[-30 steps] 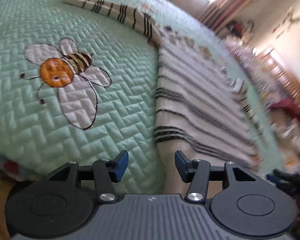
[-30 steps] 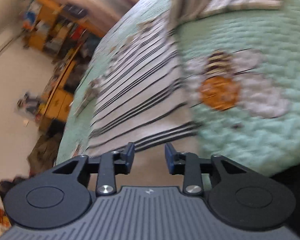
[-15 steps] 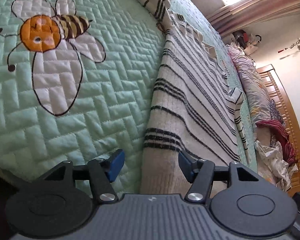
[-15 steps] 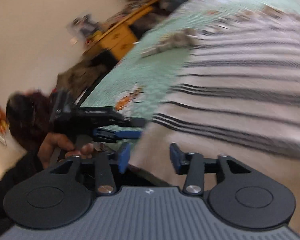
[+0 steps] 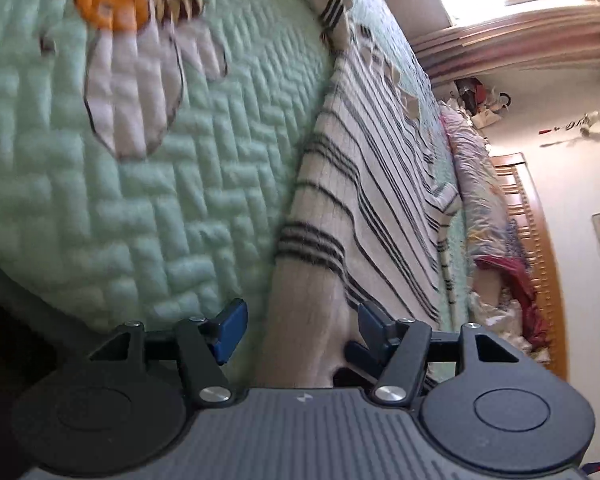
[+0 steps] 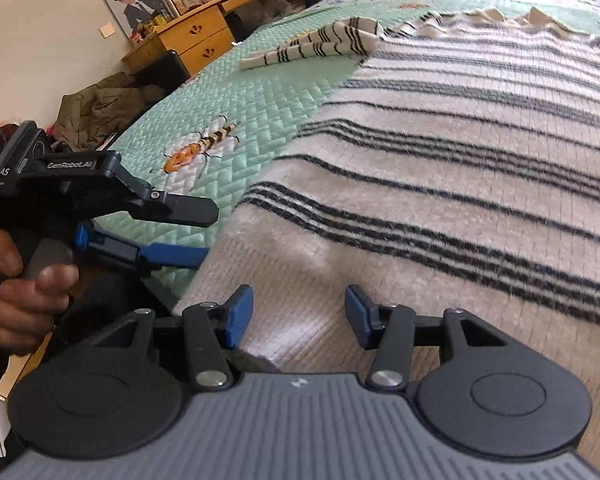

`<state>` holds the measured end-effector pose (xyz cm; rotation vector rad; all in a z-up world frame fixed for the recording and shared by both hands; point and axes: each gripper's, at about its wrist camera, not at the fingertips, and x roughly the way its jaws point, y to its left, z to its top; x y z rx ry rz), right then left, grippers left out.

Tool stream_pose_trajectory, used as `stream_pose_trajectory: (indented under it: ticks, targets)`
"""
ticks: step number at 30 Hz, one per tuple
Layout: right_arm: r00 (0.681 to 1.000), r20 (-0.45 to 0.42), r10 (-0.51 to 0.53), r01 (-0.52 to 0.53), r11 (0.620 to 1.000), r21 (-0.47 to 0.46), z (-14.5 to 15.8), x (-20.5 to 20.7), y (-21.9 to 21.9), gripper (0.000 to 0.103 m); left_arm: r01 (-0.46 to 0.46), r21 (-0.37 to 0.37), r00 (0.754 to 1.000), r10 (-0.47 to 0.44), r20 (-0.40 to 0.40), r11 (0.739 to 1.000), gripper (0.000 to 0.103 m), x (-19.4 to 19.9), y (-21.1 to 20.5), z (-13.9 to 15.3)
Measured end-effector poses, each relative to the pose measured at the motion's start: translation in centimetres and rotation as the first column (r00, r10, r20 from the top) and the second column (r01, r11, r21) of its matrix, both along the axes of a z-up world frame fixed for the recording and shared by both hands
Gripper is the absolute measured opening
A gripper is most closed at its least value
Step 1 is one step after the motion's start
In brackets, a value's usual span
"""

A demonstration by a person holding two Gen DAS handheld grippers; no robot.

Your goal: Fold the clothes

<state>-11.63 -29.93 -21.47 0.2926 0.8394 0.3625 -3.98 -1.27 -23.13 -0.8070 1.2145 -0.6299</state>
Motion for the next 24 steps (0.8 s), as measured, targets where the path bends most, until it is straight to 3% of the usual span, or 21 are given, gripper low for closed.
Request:
stream_pose_trajectory:
  ticks: [3,6,8,10,13,14,18,20,24]
  targets:
    - [1.000,0.011,-0.008,0.008,1.000,0.014,-0.3,-0.5,-0.1,0.053,-0.009,-0.109,0.997,0.000,-0.079,0.994,0.065,0.1,-0.9,-1.6]
    - [1.000,0.003,-0.029,0.029,0.998,0.055,-0.4,-0.3,-0.3,0.053,-0.033,-0.122,0.996,0.023,-0.085,0.992,0.056,-0.1,-1.2,-1.5]
    - [0.999,-0.009,-0.041,0.041,0.996,0.085,-0.5,-0.3,-0.7,0.053,-0.034,-0.104,0.999,0.036,0.021,0.994,0.044,-0.4,-0.8,1.0]
    - [0.999,-0.017,-0.047,0.049,0.993,0.108,-0.6,-0.4,-1.0,0.053,-0.043,-0.097,0.987,0.057,0.148,0.994,0.040,-0.8,0.1,4.2]
    - [0.998,-0.026,-0.057,0.060,0.989,0.134,-0.7,-0.5,-1.3,0.053,-0.048,-0.151,0.959,0.088,0.269,0.987,0.041,-1.8,2.0,7.7]
    - [0.998,-0.026,-0.060,0.063,0.988,0.138,-0.7,-0.3,-1.3,0.053,-0.054,-0.151,0.955,0.095,0.281,0.987,0.049,-2.1,2.5,8.1]
    - [0.997,-0.021,-0.079,0.081,0.983,0.163,-0.5,-0.6,-1.4,0.054,-0.080,-0.057,0.975,0.090,0.202,0.995,0.052,-2.9,2.5,5.5]
    - [0.997,-0.013,-0.082,0.083,0.981,0.173,-0.1,-0.7,-1.5,0.054,-0.055,-0.063,0.983,0.065,0.171,0.997,0.052,-3.4,2.1,4.2]
    - [0.992,0.046,-0.119,0.110,0.982,0.152,2.0,-0.9,-3.0,0.056,0.021,-0.057,0.979,-0.009,0.204,0.998,0.052,-3.4,-1.2,4.6]
